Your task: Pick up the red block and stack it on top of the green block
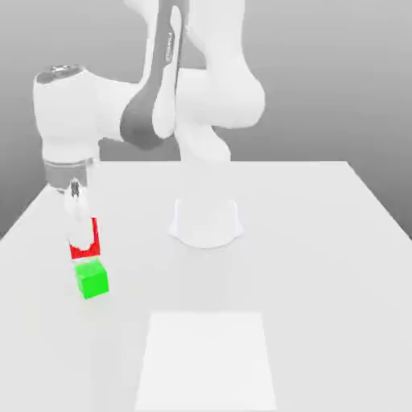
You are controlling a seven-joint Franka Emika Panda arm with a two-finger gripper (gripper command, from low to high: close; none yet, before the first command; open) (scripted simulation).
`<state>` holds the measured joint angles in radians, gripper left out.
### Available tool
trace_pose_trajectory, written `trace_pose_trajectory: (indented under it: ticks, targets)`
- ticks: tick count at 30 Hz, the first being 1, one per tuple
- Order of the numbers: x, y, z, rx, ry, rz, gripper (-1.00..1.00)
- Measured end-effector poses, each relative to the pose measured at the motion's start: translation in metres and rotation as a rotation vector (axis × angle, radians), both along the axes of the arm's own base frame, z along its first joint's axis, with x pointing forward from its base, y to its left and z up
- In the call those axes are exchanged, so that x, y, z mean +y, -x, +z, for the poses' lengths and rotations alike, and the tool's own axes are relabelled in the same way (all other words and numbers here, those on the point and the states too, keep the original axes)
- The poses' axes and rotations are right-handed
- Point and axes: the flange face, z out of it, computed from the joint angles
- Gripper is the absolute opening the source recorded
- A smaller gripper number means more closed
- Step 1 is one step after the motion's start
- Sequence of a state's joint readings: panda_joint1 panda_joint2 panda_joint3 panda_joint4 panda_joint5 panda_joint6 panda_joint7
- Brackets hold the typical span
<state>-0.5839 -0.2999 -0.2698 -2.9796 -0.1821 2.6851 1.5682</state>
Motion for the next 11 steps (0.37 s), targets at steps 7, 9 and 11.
trace_pose_trajectory:
  ticks: [7, 9, 11]
  targets:
    - [-0.002, 0.005, -0.049, -0.005, -0.006, -0.035, -1.0]
    - [-0.001, 0.006, -0.061, -0.002, -0.003, -0.035, 1.0]
    - [-0.001, 0.006, -0.061, -0.002, -0.003, -0.033, 1.0]
